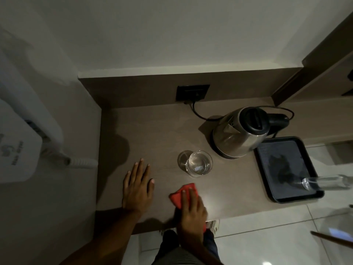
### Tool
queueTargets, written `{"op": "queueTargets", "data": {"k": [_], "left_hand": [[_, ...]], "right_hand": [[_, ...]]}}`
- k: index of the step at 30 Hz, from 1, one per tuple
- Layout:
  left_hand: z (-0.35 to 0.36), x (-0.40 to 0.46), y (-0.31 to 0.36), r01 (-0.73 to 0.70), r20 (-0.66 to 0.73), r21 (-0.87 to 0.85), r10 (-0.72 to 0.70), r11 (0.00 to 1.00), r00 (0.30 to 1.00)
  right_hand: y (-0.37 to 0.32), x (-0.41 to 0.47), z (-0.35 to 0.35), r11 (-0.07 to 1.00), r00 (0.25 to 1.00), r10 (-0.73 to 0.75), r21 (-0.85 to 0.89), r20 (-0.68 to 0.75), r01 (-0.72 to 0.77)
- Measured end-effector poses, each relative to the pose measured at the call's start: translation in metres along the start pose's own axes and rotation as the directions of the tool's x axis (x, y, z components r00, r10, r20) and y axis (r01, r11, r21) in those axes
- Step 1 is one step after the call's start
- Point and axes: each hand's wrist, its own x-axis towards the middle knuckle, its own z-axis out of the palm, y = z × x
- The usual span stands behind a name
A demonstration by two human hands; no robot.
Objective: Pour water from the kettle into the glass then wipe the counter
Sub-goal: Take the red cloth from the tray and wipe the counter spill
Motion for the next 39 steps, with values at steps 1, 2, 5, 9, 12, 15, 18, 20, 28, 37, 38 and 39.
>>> {"op": "queueTargets", "data": {"k": [1, 2, 5, 9, 12, 15, 18, 20, 28, 37, 38, 39], "left_hand": [[0.0, 0.0, 0.0, 0.0, -0.006, -0.006, 0.0, 1.0, 1.0], [0.001, 0.001, -0.001, 0.0, -0.01, -0.01, 0.0, 1.0, 1.0], [0.001, 0.0, 0.0, -0.004, -0.022, -0.018, 0.004, 1.0, 1.0], [0.002, -0.001, -0.001, -0.006, -0.029, -0.01, 0.006, 1.0, 1.0], [0.003, 0.0, -0.003, -0.012, -0.032, -0.005, 0.012, 1.0, 0.999], [0.004, 0.0, -0.001, -0.005, -0.031, 0.014, 0.005, 1.0, 1.0], [0.003, 0.0, 0.0, -0.003, -0.014, 0.026, 0.003, 1.0, 1.0], [0.004, 0.001, 0.0, 0.004, -0.006, 0.04, -0.004, 0.999, 1.0], [0.003, 0.0, 0.001, -0.003, -0.007, 0.026, 0.003, 1.0, 1.0], [0.003, 0.001, -0.002, -0.019, -0.021, 0.007, 0.019, 1.0, 1.0], [0.003, 0.001, -0.002, -0.02, -0.022, 0.006, 0.02, 1.0, 1.0], [0.002, 0.001, -0.002, -0.019, -0.023, 0.004, 0.019, 1.0, 1.0]], "right_hand": [[-0.008, 0.003, 0.002, 1.0, 1.0, -0.025, -0.003, 0.014, 0.025], [-0.013, 0.009, 0.004, 0.999, 0.999, -0.046, -0.006, 0.019, 0.046], [-0.008, 0.017, 0.001, 0.984, 0.983, -0.177, -0.014, 0.054, 0.178], [0.066, 0.007, -0.022, 0.9, 0.9, -0.42, -0.073, 0.119, 0.43], [0.136, 0.015, -0.064, 0.916, 0.928, -0.37, -0.151, 0.05, 0.373], [0.168, 0.042, -0.091, 0.962, 0.986, -0.167, -0.222, -0.027, 0.157], [0.145, 0.053, -0.076, 0.983, 0.983, 0.094, -0.142, -0.156, -0.116], [0.115, 0.042, -0.056, 0.969, 0.953, 0.232, -0.044, -0.196, -0.245], [-0.008, 0.009, 0.005, 0.996, 0.996, -0.08, 0.033, 0.032, 0.079], [0.086, 0.016, -0.031, 0.808, 0.816, -0.569, -0.115, 0.098, 0.578], [0.106, 0.019, -0.043, 0.8, 0.814, -0.574, -0.152, 0.087, 0.58], [0.125, 0.024, -0.056, 0.803, 0.822, -0.566, -0.181, 0.067, 0.568]]}}
